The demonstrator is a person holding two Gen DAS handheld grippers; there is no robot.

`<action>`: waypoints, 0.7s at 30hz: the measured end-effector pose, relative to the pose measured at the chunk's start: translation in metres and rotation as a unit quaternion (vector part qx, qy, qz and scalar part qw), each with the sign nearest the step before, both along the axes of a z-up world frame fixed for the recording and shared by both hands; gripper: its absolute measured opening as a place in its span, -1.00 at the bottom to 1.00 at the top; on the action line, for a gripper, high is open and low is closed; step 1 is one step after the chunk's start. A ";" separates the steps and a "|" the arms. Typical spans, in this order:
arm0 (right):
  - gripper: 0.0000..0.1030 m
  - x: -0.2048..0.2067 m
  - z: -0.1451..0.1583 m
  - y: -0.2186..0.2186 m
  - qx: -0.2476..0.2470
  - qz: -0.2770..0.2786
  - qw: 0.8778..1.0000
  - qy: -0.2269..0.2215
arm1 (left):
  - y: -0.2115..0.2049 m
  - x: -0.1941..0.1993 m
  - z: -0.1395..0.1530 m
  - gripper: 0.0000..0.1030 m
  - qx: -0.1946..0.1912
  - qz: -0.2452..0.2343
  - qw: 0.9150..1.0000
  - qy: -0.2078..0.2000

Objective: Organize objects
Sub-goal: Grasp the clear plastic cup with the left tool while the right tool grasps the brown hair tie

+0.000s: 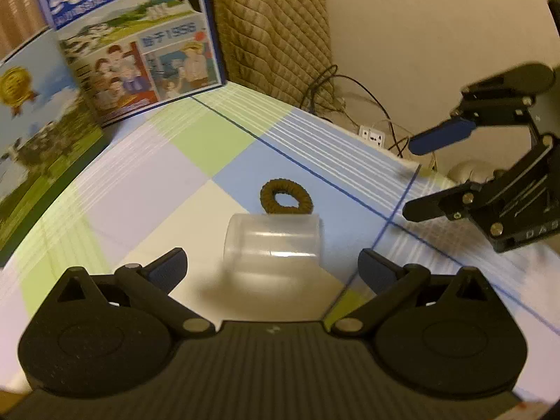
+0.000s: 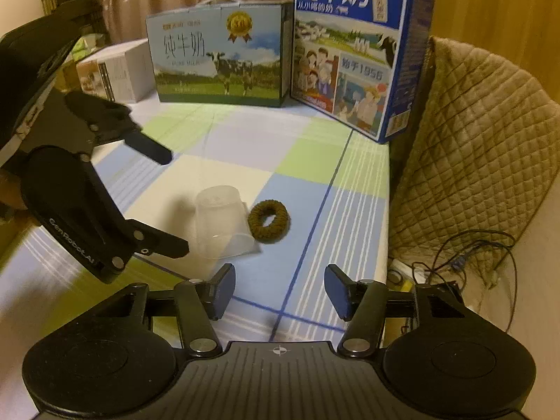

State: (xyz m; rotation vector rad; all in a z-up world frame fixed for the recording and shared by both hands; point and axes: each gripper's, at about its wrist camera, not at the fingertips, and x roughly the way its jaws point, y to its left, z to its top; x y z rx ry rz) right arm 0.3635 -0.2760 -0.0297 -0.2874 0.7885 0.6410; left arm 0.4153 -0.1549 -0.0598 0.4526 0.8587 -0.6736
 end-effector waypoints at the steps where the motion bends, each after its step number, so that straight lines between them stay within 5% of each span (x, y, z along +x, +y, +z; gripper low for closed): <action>1: 0.02 0.005 -0.003 0.000 -0.002 0.005 1.000 0.002 | -0.002 0.004 -0.005 0.98 0.004 -0.008 1.000 0.004; 11: 0.01 0.030 -0.020 0.010 -0.016 0.028 0.999 -0.003 | -0.008 0.037 -0.031 0.63 0.007 -0.015 0.999 0.031; 13: 0.01 0.033 -0.022 0.012 -0.013 0.025 1.000 -0.008 | -0.006 0.039 -0.032 0.32 0.008 -0.011 0.999 0.039; 21: 0.02 0.048 -0.032 0.036 -0.007 0.013 1.000 -0.003 | 0.034 0.035 -0.015 0.32 0.017 0.038 0.998 0.039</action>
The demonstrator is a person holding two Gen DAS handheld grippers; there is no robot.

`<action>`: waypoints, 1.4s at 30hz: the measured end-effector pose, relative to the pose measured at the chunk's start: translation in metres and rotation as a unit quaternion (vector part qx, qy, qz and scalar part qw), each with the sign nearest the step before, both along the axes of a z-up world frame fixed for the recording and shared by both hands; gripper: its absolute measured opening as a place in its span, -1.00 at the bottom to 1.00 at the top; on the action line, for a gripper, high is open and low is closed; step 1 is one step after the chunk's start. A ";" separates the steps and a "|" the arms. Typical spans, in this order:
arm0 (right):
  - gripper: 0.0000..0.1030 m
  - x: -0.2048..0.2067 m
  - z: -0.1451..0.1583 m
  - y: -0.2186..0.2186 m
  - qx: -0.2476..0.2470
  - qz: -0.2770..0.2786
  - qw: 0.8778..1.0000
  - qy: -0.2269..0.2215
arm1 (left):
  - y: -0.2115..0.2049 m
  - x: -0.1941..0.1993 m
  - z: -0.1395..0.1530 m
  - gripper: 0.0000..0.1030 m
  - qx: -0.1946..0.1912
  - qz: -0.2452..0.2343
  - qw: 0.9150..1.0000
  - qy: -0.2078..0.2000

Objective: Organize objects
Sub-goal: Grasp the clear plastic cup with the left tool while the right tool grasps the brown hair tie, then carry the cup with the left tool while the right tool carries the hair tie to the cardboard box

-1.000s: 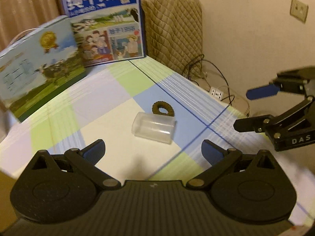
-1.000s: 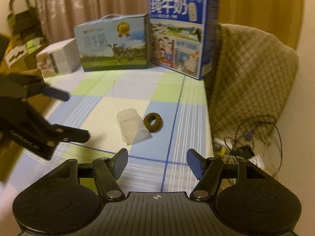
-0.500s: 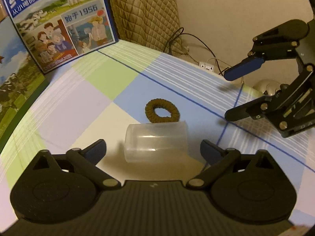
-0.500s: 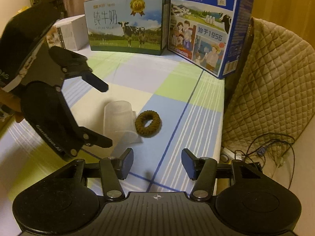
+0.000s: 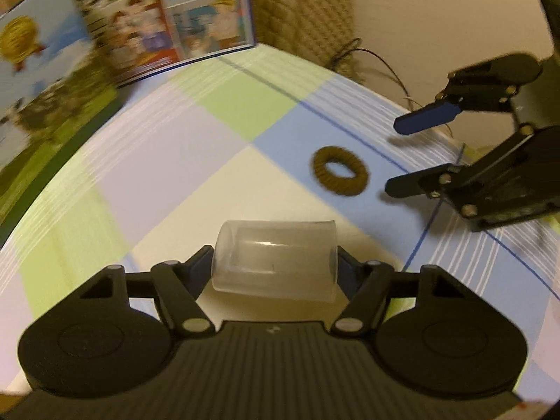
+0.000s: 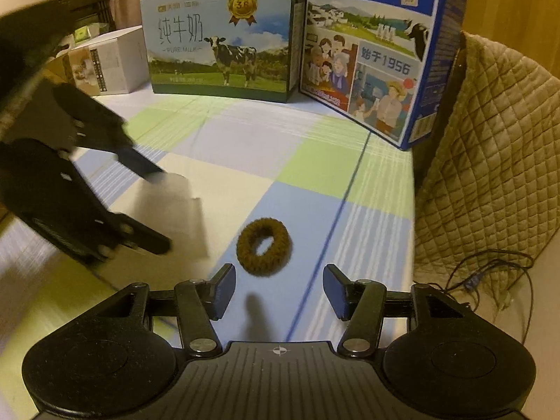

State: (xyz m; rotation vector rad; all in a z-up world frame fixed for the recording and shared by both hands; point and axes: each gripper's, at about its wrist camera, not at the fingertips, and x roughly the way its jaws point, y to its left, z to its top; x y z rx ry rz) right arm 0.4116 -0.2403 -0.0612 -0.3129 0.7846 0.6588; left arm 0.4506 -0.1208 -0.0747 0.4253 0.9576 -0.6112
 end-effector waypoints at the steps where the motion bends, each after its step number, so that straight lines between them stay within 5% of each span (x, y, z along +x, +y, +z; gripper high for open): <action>1: 0.02 0.003 -0.002 0.004 0.002 -0.003 1.000 0.003 | 0.006 0.000 0.003 0.32 -0.001 0.008 1.000 0.003; 9: 0.01 0.021 -0.023 0.036 -0.009 -0.041 0.999 0.016 | 0.028 -0.010 0.015 0.32 0.007 0.034 0.999 0.006; 10: -0.12 0.021 -0.025 0.037 -0.008 -0.046 0.999 0.015 | 0.029 -0.011 0.016 0.32 0.006 0.036 0.999 0.007; 11: -0.57 0.021 -0.026 0.037 -0.005 -0.050 0.999 0.016 | 0.030 -0.013 0.017 0.31 0.005 0.039 0.999 0.008; 12: -0.71 0.020 -0.025 0.037 -0.002 -0.056 0.998 0.017 | 0.030 -0.015 0.018 0.31 0.003 0.041 0.999 0.009; 25: -0.72 -0.062 0.031 0.042 -0.003 -0.085 0.996 0.022 | 0.044 -0.074 0.065 0.31 -0.035 0.089 0.995 0.000; 42: -0.72 -0.226 0.136 0.032 0.059 -0.142 0.987 0.040 | 0.097 -0.253 0.144 0.31 -0.116 0.209 0.970 -0.046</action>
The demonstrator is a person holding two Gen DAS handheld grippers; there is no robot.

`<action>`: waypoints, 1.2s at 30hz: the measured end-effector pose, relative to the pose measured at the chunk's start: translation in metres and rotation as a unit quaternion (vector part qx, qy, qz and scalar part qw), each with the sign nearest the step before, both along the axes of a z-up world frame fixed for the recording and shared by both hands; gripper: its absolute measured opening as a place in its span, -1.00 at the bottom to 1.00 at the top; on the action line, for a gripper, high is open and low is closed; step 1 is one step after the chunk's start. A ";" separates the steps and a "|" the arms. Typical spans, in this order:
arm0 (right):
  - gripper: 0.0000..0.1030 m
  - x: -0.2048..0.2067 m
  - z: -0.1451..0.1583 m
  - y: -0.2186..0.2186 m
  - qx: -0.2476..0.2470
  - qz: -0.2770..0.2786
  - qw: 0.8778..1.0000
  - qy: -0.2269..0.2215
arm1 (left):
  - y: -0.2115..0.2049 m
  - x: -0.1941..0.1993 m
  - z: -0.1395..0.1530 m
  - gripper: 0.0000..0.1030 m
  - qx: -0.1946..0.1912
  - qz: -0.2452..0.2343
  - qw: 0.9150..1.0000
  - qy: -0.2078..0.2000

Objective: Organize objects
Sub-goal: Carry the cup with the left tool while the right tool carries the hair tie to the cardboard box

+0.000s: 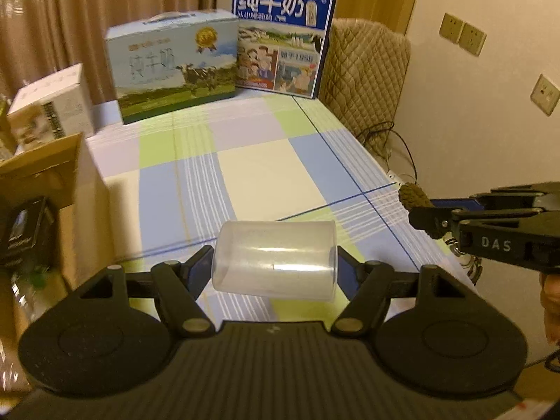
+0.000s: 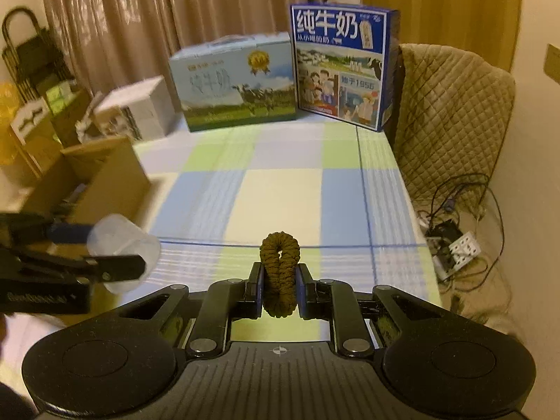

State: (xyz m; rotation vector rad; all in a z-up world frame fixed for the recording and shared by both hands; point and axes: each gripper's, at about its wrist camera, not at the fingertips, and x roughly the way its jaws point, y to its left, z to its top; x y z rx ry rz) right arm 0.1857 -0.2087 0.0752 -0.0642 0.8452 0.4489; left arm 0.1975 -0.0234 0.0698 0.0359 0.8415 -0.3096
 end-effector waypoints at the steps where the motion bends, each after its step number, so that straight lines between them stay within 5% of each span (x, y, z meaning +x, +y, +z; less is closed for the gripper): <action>1: -0.72 -0.011 0.005 0.001 0.004 -0.003 1.000 -0.003 | 0.002 -0.011 0.004 0.31 -0.001 0.006 1.000 -0.007; 17: -0.72 -0.150 0.043 0.033 0.008 0.019 0.999 -0.048 | 0.059 -0.137 0.048 0.31 -0.028 0.064 0.996 -0.058; 36: -0.71 -0.178 0.044 0.094 0.010 0.092 0.994 -0.054 | 0.124 -0.180 0.046 0.31 -0.027 0.124 0.990 -0.058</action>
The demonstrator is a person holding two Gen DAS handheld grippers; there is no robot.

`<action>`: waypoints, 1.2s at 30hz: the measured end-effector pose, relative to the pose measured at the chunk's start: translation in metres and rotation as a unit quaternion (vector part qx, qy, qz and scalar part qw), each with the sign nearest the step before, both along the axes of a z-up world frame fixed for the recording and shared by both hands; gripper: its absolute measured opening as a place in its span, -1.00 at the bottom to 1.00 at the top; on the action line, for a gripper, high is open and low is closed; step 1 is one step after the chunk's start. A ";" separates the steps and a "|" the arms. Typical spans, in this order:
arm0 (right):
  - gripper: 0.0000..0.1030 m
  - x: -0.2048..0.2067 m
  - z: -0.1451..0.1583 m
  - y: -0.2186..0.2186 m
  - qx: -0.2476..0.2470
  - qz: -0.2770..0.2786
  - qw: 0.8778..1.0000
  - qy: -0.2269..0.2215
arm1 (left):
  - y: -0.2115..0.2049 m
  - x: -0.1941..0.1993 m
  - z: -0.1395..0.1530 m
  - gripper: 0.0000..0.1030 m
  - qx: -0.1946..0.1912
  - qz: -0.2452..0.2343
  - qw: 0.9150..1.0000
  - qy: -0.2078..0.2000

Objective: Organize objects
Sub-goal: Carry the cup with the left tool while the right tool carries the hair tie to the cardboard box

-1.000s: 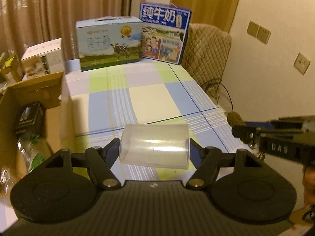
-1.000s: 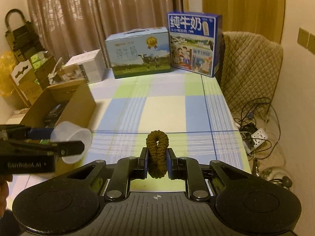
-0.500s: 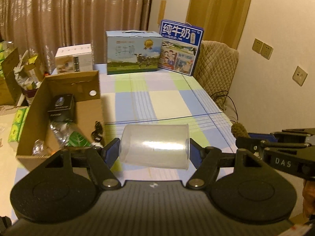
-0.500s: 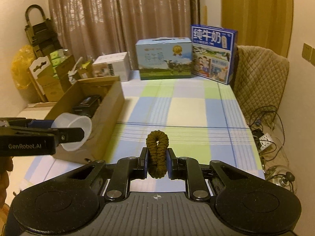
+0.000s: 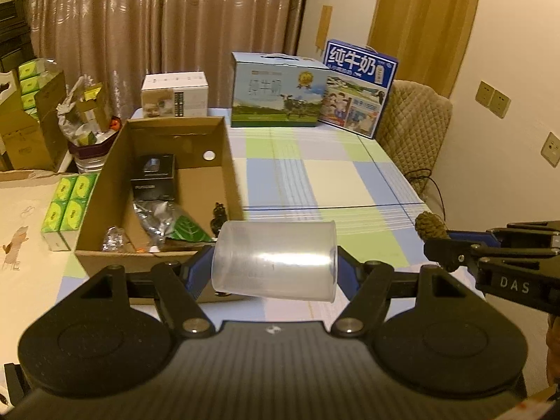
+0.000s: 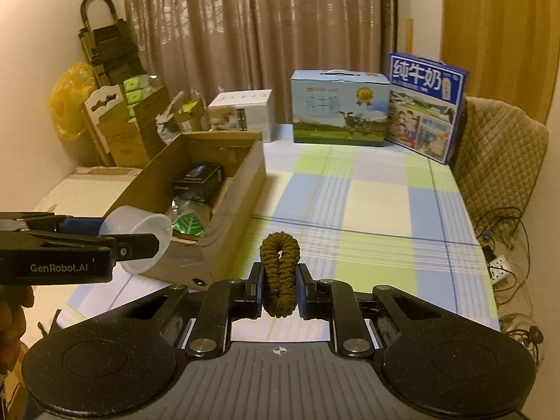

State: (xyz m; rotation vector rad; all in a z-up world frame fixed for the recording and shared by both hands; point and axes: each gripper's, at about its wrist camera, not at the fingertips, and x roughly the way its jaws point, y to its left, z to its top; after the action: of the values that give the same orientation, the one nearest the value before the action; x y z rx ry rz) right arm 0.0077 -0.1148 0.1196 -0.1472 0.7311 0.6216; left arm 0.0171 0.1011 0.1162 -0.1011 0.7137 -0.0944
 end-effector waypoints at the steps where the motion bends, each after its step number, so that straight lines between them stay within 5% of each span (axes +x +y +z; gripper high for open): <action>1: -0.71 0.000 -0.001 0.003 0.000 0.002 1.000 0.000 | 0.002 0.000 0.000 0.31 0.001 0.002 1.000 0.000; 36: -0.71 0.067 -0.021 0.141 0.002 0.081 0.997 0.007 | 0.123 0.073 -0.013 0.32 0.028 0.067 0.997 0.026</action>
State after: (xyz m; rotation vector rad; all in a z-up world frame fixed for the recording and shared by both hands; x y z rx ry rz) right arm 0.0746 0.0266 0.0989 -0.1996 0.7361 0.7802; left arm 0.0900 0.2244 0.1032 -0.0971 0.7590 0.0572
